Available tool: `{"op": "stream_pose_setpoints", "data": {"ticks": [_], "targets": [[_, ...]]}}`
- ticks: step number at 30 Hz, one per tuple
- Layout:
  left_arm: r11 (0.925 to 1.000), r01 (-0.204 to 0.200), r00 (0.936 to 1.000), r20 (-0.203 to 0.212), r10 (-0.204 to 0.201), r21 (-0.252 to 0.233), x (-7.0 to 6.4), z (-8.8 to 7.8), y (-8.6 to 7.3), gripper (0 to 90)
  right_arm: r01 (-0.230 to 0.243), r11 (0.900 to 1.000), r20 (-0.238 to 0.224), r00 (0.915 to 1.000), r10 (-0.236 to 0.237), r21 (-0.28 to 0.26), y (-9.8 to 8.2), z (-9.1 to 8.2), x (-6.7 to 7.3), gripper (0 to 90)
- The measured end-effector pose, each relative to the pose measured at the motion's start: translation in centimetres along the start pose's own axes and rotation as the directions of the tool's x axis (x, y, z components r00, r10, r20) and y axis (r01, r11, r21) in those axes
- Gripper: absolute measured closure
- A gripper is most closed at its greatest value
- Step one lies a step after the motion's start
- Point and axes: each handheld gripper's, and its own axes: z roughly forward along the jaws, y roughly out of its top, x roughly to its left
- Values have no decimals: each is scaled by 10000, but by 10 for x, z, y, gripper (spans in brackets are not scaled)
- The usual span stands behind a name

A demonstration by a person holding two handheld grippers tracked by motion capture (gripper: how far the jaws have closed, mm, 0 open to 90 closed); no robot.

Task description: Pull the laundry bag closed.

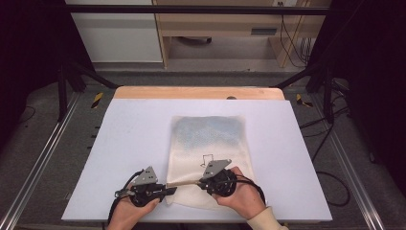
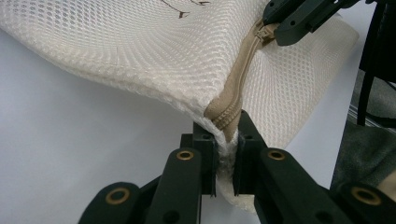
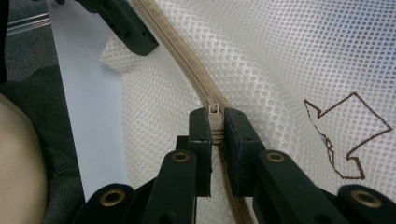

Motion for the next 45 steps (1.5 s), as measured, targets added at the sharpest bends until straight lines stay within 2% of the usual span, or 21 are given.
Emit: {"op": "stream_pose_setpoints", "data": {"ticks": [45], "targets": [[10000, -69, 10000, 12, 69, 7, -1, 1, 1, 822, -288, 9996, 137, 9995, 288, -63, -17, -13, -6, 822]]}}
